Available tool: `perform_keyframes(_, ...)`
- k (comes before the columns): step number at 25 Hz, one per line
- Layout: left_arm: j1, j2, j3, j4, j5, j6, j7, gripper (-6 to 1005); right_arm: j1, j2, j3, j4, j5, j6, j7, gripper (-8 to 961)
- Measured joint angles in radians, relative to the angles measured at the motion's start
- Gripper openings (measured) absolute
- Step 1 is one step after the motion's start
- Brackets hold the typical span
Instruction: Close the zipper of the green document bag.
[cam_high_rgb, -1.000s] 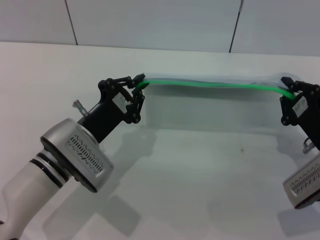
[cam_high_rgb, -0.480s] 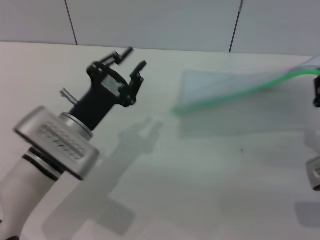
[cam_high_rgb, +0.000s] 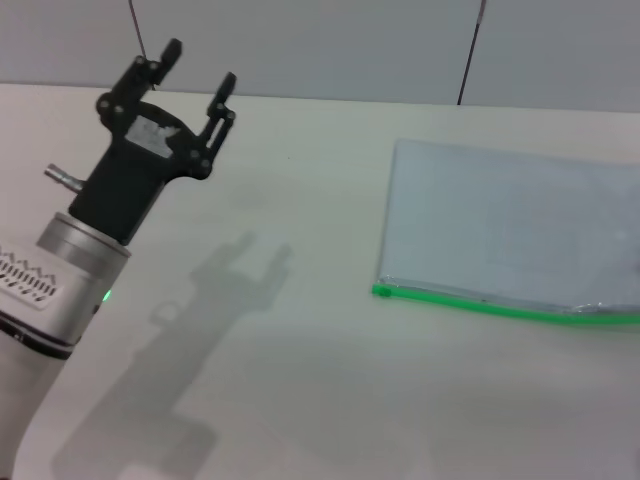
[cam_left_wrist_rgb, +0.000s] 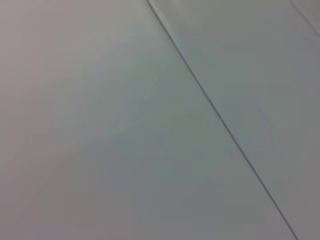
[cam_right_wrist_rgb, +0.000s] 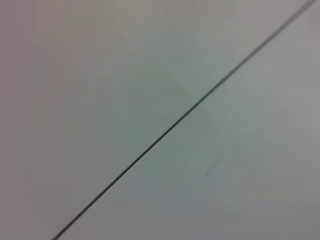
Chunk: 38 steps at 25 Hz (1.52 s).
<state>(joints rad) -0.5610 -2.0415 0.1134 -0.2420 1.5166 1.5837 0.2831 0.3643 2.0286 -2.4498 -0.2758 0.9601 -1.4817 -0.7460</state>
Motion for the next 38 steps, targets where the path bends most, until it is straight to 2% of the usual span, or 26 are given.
perform_keyframes(5,0.018,0.0,-0.012,0.004,-0.025,0.059,-0.065,559,-0.001,-0.002,0.004,0.015,0.007,-0.055,0.216,644)
perform_keyframes(11,0.023,0.001,-0.015,0.021,-0.14,0.091,-0.303,560,0.021,-0.002,0.009,0.054,0.01,-0.052,0.617,868)
perform_keyframes(12,0.023,0.002,-0.015,0.028,-0.175,0.088,-0.366,560,0.029,-0.002,0.01,0.063,0.011,-0.044,0.67,867)
perform_keyframes(17,0.026,0.004,-0.015,0.055,-0.286,0.029,-0.571,738,0.048,-0.003,0.012,0.071,0.015,-0.002,0.813,861)
perform_keyframes(24,0.017,0.002,-0.015,0.07,-0.301,-0.049,-0.601,748,0.058,-0.001,0.005,0.069,0.008,0.0,0.815,855)
perform_keyframes(38,0.013,0.001,-0.008,0.069,-0.297,-0.05,-0.594,754,0.062,-0.001,0.003,0.066,0.006,0.0,0.817,855)
